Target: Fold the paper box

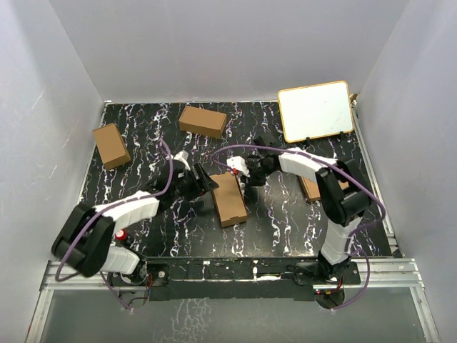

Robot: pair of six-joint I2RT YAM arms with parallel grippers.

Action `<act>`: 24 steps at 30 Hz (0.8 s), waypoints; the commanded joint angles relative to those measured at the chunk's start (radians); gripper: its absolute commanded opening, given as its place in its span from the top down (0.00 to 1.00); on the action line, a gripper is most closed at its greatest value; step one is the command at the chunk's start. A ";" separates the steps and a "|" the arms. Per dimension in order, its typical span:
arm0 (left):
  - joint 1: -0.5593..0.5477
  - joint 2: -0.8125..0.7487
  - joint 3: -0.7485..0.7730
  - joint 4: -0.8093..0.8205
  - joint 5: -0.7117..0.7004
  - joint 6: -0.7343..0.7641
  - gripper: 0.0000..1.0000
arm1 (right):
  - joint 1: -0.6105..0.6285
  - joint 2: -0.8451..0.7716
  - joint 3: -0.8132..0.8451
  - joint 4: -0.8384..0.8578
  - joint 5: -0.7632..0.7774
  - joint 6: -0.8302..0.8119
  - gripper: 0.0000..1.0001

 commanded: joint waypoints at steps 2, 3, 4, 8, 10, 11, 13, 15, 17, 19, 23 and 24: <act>0.022 0.199 0.114 0.085 0.170 0.059 0.38 | 0.059 0.110 0.168 -0.098 -0.030 -0.186 0.78; 0.022 0.233 0.129 0.094 0.187 0.058 0.40 | 0.077 0.126 0.184 -0.103 -0.013 -0.190 0.78; 0.022 0.262 0.142 0.103 0.205 0.056 0.42 | 0.096 0.140 0.196 -0.104 -0.003 -0.192 0.78; 0.021 0.344 0.166 0.141 0.285 0.047 0.46 | 0.148 0.169 0.223 -0.093 0.011 -0.151 0.78; 0.020 0.349 0.167 0.138 0.303 0.058 0.46 | 0.153 0.162 0.203 -0.064 0.032 -0.116 0.78; 0.021 0.341 0.164 0.126 0.302 0.065 0.46 | 0.152 0.153 0.187 -0.043 0.060 -0.097 0.78; 0.022 0.301 0.155 0.083 0.258 0.089 0.44 | 0.134 0.123 0.147 -0.017 0.122 -0.082 0.77; 0.026 0.247 0.146 0.038 0.205 0.115 0.40 | 0.089 0.073 0.095 0.013 0.124 -0.064 0.76; 0.029 0.187 0.132 0.001 0.162 0.145 0.38 | 0.037 -0.005 0.043 0.029 0.080 -0.048 0.74; 0.031 0.125 0.106 -0.010 0.121 0.158 0.34 | -0.004 -0.083 -0.026 0.076 0.060 -0.032 0.72; 0.040 0.068 0.076 -0.011 0.078 0.178 0.29 | -0.022 -0.133 -0.093 0.161 0.048 -0.061 0.67; 0.047 0.068 0.084 -0.021 0.078 0.186 0.28 | -0.022 -0.114 -0.073 0.138 0.041 -0.078 0.67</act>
